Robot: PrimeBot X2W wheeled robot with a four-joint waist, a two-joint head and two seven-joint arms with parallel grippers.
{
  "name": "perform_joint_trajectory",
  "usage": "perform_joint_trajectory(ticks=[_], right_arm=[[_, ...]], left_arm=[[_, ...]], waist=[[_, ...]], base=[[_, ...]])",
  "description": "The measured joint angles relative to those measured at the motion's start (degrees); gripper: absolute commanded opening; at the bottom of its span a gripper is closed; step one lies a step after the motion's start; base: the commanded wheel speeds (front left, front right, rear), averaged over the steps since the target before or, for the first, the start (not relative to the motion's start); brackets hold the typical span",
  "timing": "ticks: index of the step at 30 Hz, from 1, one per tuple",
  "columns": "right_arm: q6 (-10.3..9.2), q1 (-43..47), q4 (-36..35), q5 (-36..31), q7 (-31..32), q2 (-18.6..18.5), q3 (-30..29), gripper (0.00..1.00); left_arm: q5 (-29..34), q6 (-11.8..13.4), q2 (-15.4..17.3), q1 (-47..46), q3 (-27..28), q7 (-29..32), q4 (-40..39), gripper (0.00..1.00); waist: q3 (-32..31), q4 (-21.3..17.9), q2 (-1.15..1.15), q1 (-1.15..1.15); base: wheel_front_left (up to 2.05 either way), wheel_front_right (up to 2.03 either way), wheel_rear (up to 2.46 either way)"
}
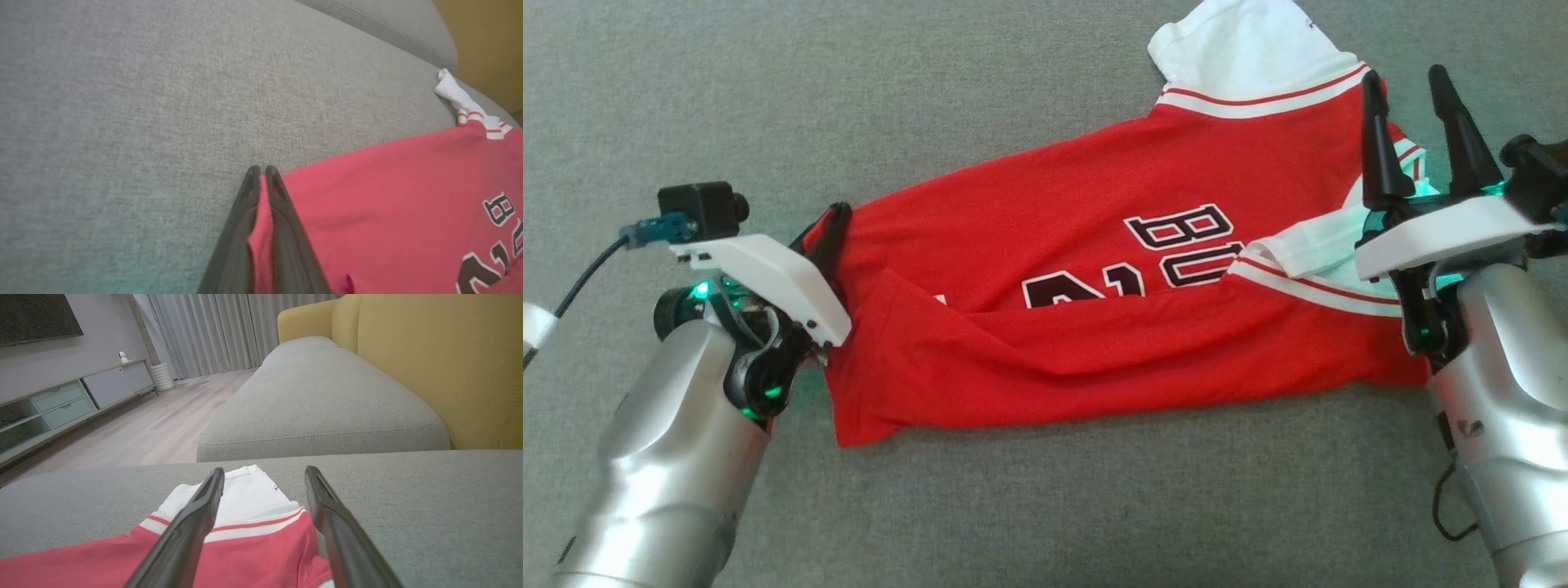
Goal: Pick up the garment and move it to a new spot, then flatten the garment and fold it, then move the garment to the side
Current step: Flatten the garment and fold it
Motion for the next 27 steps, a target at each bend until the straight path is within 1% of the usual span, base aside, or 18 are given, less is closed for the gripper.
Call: perform_joint_trajectory(ticks=[5, 9, 10, 14, 17, 20, 27], right_arm=[[0.00, -2.69, 4.03, 0.00, 0.03, -1.51, 2.19, 1.00], [0.00, -8.25, 7.60, -0.01, 2.24, -3.18, 3.44, 1.00], [0.00, -8.25, 7.60, -0.01, 2.24, -3.18, 3.44, 1.00], [0.00, -13.47, 11.43, -0.10, 4.93, -4.66, 4.56, 1.00], [0.00, -16.76, 15.44, -0.29, 9.05, -5.71, 5.26, 1.00], [0.00, -20.36, 19.15, -1.23, 13.12, -6.97, 6.32, 1.00], [0.00, -28.27, 26.11, -2.09, 20.97, -9.03, 8.03, 1.00]], left_arm=[[-2.22, 0.00, 1.19, 0.02, -0.34, -4.87, -1.82, 0.00], [-4.20, 0.00, 1.77, -0.86, -1.05, -7.06, -3.64, 0.00], [-4.20, 0.00, 1.77, -0.86, -1.05, -7.06, -3.64, 0.00], [-4.19, 0.00, 2.14, -2.24, -2.56, -9.47, -5.14, 0.00], [-4.16, -0.01, 2.11, -3.38, -4.81, -11.12, -6.22, 0.00], [-4.16, 0.00, 1.31, -4.88, -7.01, -12.18, -6.79, 0.00], [-4.17, 0.00, -2.25, -8.54, -12.27, -14.52, -6.64, 0.00]], waist=[[0.41, 0.78, 0.00, 0.00], [0.93, 1.97, 0.00, 0.00], [0.93, 1.97, 0.00, 0.00], [1.41, 3.65, 0.00, 0.00], [1.97, 5.12, 0.00, 0.00], [2.85, 6.85, 0.00, 0.00], [5.62, 11.38, 0.00, 0.01]], base=[[0.00, 0.00, 0.00], [0.00, 0.00, 0.00], [0.00, 0.00, 0.00], [0.00, 0.00, 0.00], [0.00, 0.00, 0.00], [0.00, 0.00, 0.00], [0.00, 0.00, 0.00]])
